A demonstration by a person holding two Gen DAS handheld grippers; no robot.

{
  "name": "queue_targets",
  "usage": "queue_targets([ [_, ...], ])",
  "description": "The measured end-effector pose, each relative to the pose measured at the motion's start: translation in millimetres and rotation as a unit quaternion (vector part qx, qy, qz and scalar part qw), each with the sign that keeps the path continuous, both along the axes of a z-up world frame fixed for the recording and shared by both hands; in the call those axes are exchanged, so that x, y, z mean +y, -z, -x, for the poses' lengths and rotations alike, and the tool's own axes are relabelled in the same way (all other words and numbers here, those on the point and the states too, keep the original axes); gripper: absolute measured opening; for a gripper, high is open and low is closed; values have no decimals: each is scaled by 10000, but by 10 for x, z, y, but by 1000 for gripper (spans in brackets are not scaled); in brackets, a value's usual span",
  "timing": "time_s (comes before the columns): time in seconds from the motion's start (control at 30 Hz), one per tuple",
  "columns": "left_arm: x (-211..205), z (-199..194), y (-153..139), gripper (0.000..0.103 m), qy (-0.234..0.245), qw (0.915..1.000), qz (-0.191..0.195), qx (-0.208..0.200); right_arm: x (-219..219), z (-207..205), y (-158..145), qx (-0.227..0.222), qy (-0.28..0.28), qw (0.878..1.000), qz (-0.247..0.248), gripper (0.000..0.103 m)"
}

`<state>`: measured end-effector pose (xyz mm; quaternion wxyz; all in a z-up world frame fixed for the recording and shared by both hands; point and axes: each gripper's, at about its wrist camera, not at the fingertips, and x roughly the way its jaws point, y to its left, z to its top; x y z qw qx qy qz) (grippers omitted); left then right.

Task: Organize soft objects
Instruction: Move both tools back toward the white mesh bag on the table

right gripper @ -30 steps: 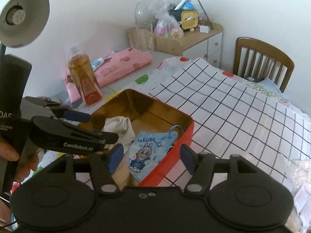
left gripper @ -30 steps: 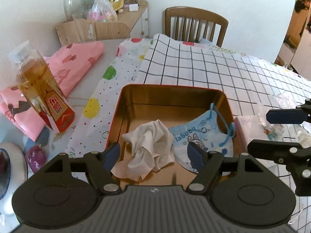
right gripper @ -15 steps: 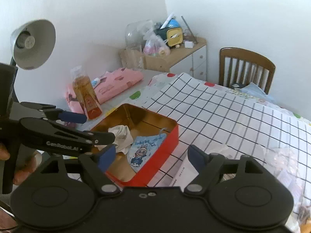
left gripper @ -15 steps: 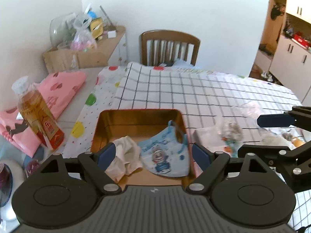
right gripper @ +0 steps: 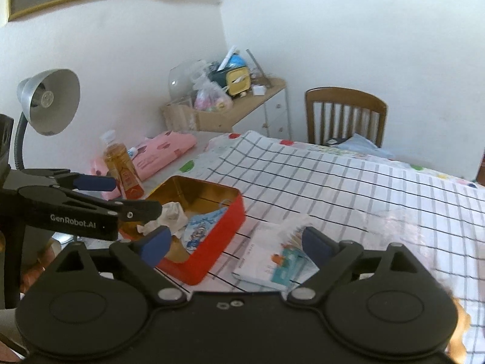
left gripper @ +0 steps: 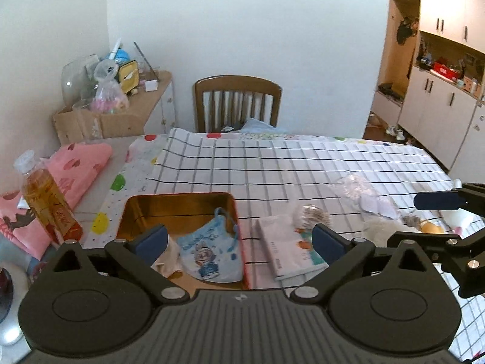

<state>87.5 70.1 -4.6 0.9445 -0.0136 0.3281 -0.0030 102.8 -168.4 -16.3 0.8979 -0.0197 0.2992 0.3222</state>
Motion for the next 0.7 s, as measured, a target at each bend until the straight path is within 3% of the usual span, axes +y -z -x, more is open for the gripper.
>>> queue_targets([
  [0.2, -209, 52, 16, 102, 462, 9984, 329, 5, -381, 153, 24, -50, 450, 9990, 5, 95],
  [0.37, -424, 82, 98, 102, 756, 9967, 285, 56, -709, 271, 145, -51, 857, 9963, 47, 99],
  [0.53, -536, 112, 225, 102, 814, 9957, 415, 127, -987, 352, 306, 65, 1156, 9932, 150, 101],
  [0.7, -613, 166, 389, 102, 658, 9977, 188, 22, -1175, 341, 470, 186, 1387, 9898, 275, 101],
])
